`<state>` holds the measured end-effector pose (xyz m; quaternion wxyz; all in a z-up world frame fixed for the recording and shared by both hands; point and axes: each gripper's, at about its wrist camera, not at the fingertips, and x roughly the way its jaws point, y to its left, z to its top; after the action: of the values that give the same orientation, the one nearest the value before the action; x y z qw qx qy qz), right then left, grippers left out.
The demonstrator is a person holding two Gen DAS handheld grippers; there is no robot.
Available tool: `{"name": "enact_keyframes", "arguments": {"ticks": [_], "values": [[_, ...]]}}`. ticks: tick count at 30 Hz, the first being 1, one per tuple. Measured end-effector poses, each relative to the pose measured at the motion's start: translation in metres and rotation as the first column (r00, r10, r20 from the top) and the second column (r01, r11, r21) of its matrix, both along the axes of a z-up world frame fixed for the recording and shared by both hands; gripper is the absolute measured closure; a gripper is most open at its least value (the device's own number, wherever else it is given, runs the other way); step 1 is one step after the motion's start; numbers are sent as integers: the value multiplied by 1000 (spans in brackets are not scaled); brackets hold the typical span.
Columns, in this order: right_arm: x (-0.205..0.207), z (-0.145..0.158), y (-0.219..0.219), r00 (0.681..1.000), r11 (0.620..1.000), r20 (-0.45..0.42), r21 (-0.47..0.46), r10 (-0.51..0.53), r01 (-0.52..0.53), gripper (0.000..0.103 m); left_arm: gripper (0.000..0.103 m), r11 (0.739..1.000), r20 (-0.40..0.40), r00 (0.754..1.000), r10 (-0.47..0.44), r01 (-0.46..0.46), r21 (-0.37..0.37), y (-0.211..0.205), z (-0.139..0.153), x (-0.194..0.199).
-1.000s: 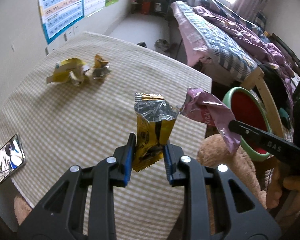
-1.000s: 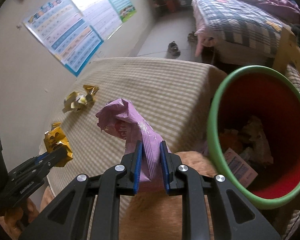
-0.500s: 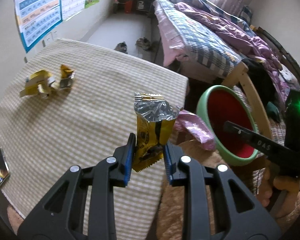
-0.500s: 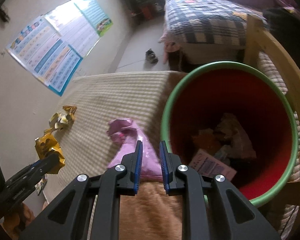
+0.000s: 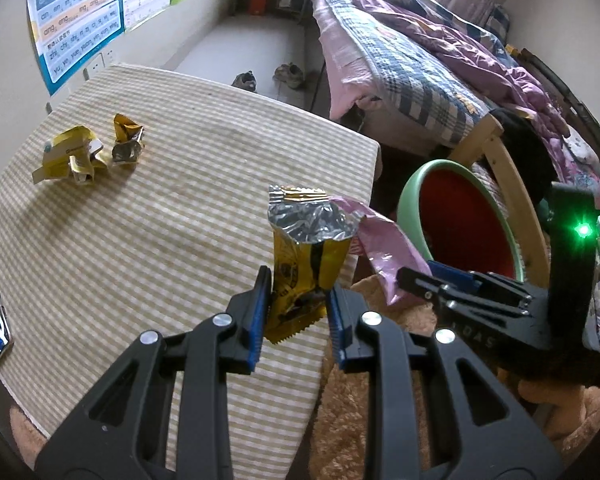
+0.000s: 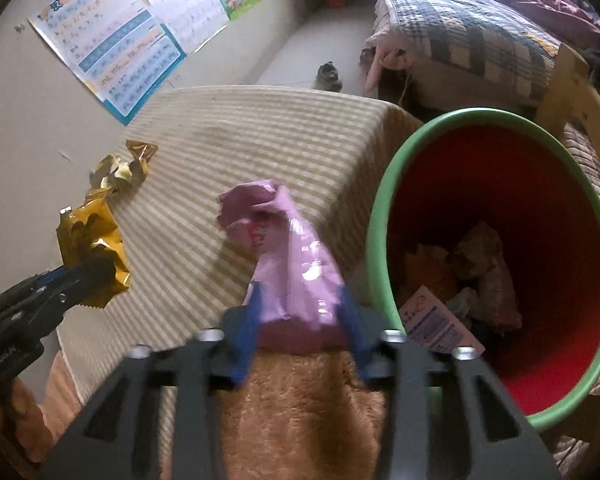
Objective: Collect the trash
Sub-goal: 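Carry the yellow wrapper and pink bag in both tools over the red bin, then open both tools to drop the wrapper and pink bag into the bin, then grasp the yellow snack box with the left tool while the right tool grasps the gold wrapper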
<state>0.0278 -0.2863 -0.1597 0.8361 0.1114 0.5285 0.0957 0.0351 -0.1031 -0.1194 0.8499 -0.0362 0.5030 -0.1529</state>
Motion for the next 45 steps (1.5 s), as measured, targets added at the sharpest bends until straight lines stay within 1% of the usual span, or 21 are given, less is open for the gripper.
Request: {"name": "enact_keyframes", "arguments": {"ticks": [2,5,8,10,14,17,18,19,20,21,23,26,27,29,31,33,35,38,41,44,45], "values": [[-2,6,-8,1000,999,20,30,-17,16,84,77,1000,-5,1000,-16,16,3,-6,-1,1],[-6,19,-26,995,997,67,34,-73,71,86,77,999,-13,999,-41,41,-8,-17,-3,3],[-10,32,-54,981,986,105,58,-163,157,86,77,996,-24,996,-82,81,-48,-35,-2,8],[-15,40,-80,961,969,127,72,-245,238,86,77,988,-32,991,-127,124,-90,-52,0,12],[-30,49,-120,920,932,149,55,-363,359,85,77,970,-18,978,-208,203,-132,-91,7,16],[-42,50,-143,887,899,150,30,-436,436,82,76,945,1,957,-291,288,-152,-125,13,13],[-45,49,-148,876,887,144,27,-460,461,81,64,936,8,947,-320,317,-151,-136,14,11],[-47,47,-154,866,876,137,30,-480,481,78,41,931,15,941,-337,335,-145,-144,14,9],[-50,44,-158,857,866,127,39,-498,498,69,32,929,31,940,-341,342,-140,-147,15,6],[-51,44,-161,850,859,124,46,-512,510,62,29,929,49,939,-340,344,-141,-146,15,4],[-54,45,-164,842,852,133,45,-522,521,60,29,931,56,939,-338,342,-126,-141,14,3],[-47,48,-151,854,865,148,38,-499,500,57,29,963,51,967,-249,253,-90,-108,7,16],[-42,48,-142,865,877,150,40,-479,479,55,29,978,42,982,-186,189,-84,-86,4,25],[-29,48,-121,890,902,151,32,-430,431,54,29,995,31,996,-83,84,-61,-51,-1,40],[-18,47,-98,915,927,151,27,-374,375,54,29,999,27,998,48,-48,-12,-3,-7,56],[-10,43,-77,934,945,141,31,-327,326,53,28,989,35,989,144,-144,18,40,-9,68],[1,38,-53,955,963,126,25,-270,269,53,26,967,45,968,246,-248,64,87,-13,82],[14,33,-24,971,977,113,14,-211,211,53,23,933,21,935,355,-355,55,135,-17,96],[30,28,7,983,988,99,24,-155,154,53,21,879,-53,879,473,-475,-29,178,-28,113],[42,28,42,991,996,104,24,-85,83,53,20,793,-146,805,575,-593,-140,209,-42,129],[45,27,49,992,998,105,21,-67,65,53,20,776,-161,790,592,-613,-152,213,-44,133]]}}
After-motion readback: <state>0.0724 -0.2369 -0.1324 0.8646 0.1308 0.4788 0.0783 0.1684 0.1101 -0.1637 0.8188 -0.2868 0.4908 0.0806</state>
